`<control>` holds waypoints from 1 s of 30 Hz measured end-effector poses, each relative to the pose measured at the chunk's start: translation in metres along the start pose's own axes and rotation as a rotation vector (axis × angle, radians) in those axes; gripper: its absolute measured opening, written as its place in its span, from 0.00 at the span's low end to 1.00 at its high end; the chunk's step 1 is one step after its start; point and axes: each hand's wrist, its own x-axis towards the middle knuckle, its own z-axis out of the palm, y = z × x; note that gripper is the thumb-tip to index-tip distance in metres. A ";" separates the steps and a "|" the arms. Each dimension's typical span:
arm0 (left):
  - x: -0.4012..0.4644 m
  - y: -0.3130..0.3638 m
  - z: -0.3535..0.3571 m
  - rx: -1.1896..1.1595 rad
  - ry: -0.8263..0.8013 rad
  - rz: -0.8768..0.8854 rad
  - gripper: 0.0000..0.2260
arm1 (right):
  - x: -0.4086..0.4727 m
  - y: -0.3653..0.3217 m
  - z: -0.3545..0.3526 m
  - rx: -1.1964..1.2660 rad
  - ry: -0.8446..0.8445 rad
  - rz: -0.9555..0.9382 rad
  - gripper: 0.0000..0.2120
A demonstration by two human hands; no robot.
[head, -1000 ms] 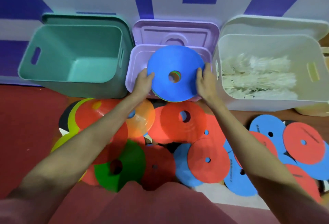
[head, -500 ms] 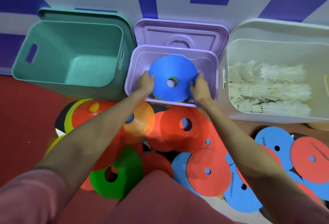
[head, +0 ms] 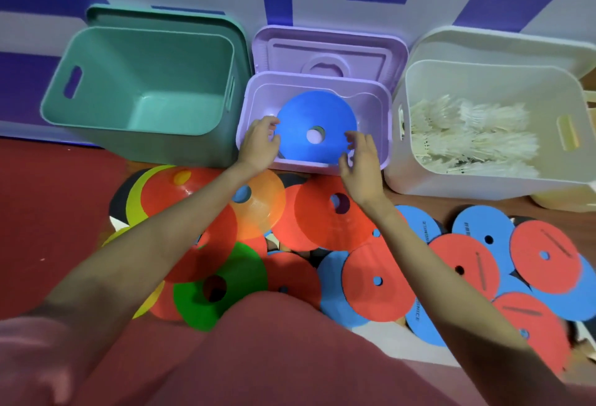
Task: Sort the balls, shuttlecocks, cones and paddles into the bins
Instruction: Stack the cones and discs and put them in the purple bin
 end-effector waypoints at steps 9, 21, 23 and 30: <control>-0.096 -0.004 -0.013 -0.226 0.065 0.118 0.13 | -0.112 0.004 0.027 -0.504 -0.383 0.094 0.26; -0.164 -0.041 -0.039 -0.329 0.022 -0.022 0.12 | -0.129 -0.002 0.032 -0.494 -0.398 0.104 0.48; -0.170 -0.047 -0.046 -0.363 0.012 -0.031 0.12 | -0.136 -0.020 0.028 -0.434 -0.306 0.149 0.54; -0.194 -0.065 -0.057 -0.520 -0.085 -0.245 0.07 | -0.168 -0.103 0.007 0.390 -0.054 0.253 0.25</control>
